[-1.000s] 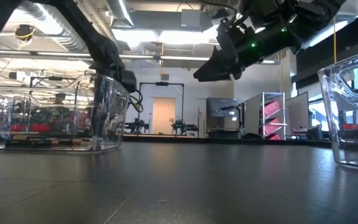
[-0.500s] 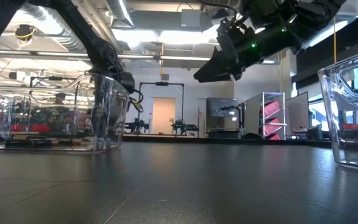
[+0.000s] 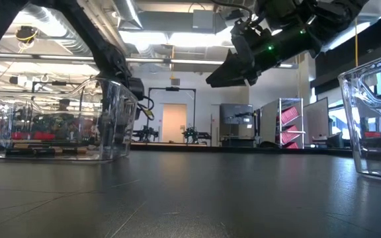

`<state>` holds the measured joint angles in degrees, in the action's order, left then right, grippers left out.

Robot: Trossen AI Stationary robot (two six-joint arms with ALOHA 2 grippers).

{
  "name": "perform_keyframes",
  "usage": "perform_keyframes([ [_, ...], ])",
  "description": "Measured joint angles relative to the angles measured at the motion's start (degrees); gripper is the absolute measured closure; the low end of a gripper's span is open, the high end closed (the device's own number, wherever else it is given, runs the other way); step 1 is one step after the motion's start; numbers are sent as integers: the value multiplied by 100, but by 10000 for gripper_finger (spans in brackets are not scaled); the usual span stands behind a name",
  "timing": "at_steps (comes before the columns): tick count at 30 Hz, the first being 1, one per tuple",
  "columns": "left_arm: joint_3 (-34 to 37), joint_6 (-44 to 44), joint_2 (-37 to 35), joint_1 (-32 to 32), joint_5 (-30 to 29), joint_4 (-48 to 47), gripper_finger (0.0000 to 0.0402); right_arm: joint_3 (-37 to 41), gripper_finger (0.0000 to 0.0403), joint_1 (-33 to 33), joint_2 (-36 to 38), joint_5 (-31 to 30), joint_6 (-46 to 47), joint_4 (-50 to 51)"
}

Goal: Sort batteries
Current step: Put the white battery into the right transparent bin

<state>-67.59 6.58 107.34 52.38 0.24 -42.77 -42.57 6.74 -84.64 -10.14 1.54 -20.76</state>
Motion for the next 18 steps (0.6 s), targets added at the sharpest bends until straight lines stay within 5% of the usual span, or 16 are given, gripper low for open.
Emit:
perform_keyframes([
  [10,117,3,-35,21,-22,-316,220,0,210,0,0,32,44,10],
  [18,199,66,25,35,-59,-194,361,0,210,-11,58,80,135,115],
])
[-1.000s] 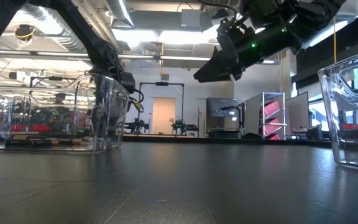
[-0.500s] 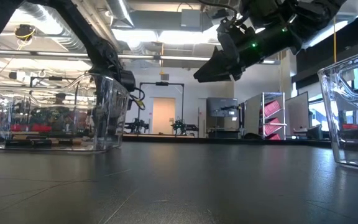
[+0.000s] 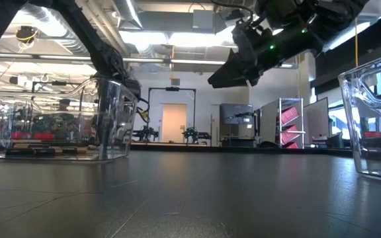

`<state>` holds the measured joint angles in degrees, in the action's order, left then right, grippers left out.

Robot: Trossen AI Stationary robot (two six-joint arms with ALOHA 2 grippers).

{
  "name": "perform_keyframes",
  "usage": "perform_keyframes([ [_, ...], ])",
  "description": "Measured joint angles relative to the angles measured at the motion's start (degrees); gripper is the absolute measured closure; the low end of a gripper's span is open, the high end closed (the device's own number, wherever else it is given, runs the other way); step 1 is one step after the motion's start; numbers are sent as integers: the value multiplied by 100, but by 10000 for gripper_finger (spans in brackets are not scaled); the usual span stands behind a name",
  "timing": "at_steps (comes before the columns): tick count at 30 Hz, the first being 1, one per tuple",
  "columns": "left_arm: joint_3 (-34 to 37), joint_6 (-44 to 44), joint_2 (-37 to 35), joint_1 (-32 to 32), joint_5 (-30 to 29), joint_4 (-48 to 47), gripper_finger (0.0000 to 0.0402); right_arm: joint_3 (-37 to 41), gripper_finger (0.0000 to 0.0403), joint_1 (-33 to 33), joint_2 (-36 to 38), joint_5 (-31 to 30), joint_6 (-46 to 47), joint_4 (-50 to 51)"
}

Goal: Sort batteries
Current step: Put the white battery into the right transparent bin

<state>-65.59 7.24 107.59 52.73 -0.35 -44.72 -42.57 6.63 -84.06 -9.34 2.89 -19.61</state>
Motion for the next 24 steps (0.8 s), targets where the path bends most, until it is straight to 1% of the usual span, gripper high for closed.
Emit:
perform_keyframes([
  [1,-16,77,-31,-29,-29,-1,378,0,210,-31,78,16,7,118],
  [2,-14,101,-66,-78,-93,19,385,0,210,-54,188,31,5,214],
  [4,-39,78,-148,-204,-198,2,384,0,210,-165,504,-63,6,542],
  [5,-80,47,-191,-287,-160,-11,382,-1,210,-226,683,-155,4,728],
  [8,-326,-25,-486,-674,-149,20,389,-2,210,-463,1198,-568,3,1439],
  [11,-647,-129,-572,-1244,-174,111,392,-2,210,-662,1624,-1047,25,2119],
  [14,-1001,-229,-521,-2005,-174,378,392,-2,210,-758,1855,-1402,200,2740],
  [16,-1245,-244,-383,-2529,-148,599,392,-2,210,-779,1919,-1534,388,3103],
  [19,-1688,-257,49,-3218,-149,789,392,-2,210,-778,1914,-1593,630,3548],
  [21,-2122,-252,403,-3559,-127,860,392,-2,210,-776,1883,-1600,789,3766],
  [24,-2865,-122,1077,-3894,-95,824,392,-2,210,-776,1872,-1597,1047,4140],
])
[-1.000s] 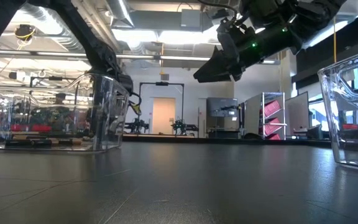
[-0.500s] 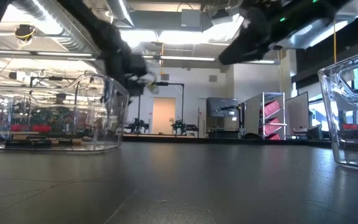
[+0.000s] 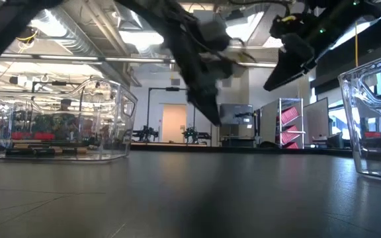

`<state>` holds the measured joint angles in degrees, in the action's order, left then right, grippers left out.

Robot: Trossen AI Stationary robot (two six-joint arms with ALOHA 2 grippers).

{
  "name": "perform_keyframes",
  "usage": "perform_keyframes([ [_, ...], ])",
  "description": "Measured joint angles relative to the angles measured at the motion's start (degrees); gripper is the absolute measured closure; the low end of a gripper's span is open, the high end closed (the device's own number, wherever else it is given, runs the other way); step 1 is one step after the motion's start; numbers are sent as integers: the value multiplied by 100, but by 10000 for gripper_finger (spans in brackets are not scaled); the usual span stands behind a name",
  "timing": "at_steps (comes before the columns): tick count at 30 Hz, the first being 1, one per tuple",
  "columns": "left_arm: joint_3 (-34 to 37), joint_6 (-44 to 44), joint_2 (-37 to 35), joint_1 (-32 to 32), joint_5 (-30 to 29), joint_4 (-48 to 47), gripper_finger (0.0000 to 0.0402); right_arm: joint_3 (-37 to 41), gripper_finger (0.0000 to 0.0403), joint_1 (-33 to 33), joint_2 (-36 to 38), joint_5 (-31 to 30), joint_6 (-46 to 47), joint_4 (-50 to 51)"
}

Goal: Sort batteries
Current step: Put the white battery into the right transparent bin

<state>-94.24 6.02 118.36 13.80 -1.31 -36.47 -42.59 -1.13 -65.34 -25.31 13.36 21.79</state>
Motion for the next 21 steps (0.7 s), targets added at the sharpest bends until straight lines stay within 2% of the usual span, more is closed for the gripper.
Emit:
perform_keyframes([
  [4,-834,188,908,-239,248,-295,393,17,210,0,-15,43,269,506],
  [7,-1244,277,1317,-335,362,-441,390,257,210,0,-11,186,297,326],
  [14,-1413,351,1587,-407,370,-611,378,1266,210,2,-15,612,275,-1161],
  [17,-1407,449,1594,-408,413,-648,351,1578,210,2,-16,697,107,-1815],
  [21,-1409,535,1592,-363,618,-650,285,1856,210,2,-17,697,-75,-2252],
])
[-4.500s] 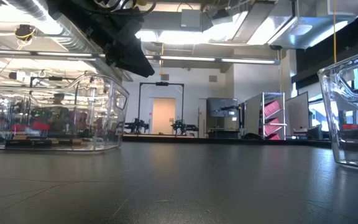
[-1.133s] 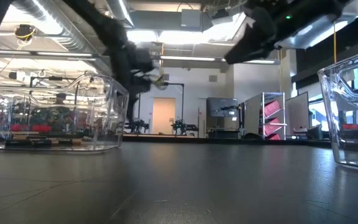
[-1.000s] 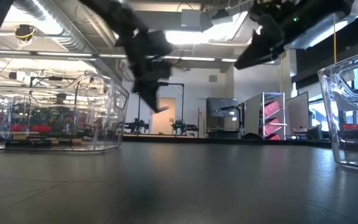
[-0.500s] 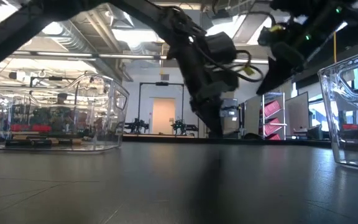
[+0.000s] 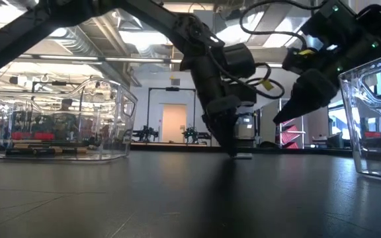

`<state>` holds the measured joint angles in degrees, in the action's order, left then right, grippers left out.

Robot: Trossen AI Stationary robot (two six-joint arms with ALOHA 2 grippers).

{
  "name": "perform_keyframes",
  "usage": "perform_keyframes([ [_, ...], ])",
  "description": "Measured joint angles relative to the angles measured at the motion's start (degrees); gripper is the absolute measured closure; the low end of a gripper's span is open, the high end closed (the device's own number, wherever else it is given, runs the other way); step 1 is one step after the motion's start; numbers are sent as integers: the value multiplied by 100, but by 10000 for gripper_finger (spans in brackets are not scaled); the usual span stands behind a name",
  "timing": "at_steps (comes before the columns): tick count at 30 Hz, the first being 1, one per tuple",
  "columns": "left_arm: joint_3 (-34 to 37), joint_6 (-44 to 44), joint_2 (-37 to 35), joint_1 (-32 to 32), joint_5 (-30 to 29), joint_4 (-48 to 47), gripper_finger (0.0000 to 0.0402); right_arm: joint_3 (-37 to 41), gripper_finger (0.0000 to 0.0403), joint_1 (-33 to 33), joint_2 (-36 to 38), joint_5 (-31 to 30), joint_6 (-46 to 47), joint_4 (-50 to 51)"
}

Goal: Sort batteries
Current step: Put the white battery into the right transparent bin

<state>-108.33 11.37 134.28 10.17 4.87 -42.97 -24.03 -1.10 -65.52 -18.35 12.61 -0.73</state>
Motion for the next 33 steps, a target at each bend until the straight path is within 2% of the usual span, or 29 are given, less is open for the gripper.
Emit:
perform_keyframes([
  [3,4,3,-73,66,8,-188,237,140,210,2,-75,126,-219,-328],
  [6,7,-77,-434,193,4,-521,207,231,210,41,-348,380,-431,-838],
  [12,164,-193,-1618,444,-108,-1110,202,226,210,453,-1466,967,-970,-2382],
  [17,1127,-548,-3123,536,-505,-882,216,224,210,878,-2388,1561,-1215,-3194],
  [23,2914,-1384,-5111,325,-1118,207,225,-29,212,1031,-3218,1965,-1610,-3633],
  [27,4016,-2092,-6148,-50,-1634,780,227,-299,257,1019,-3544,2081,-1745,-3549],
  [31,4929,-2799,-6899,-483,-2174,1077,227,-355,355,1012,-3575,2114,-1748,-3177],
  [33,5278,-3097,-7150,-675,-2456,1097,227,-357,382,1010,-3538,2054,-1657,-3033],
])
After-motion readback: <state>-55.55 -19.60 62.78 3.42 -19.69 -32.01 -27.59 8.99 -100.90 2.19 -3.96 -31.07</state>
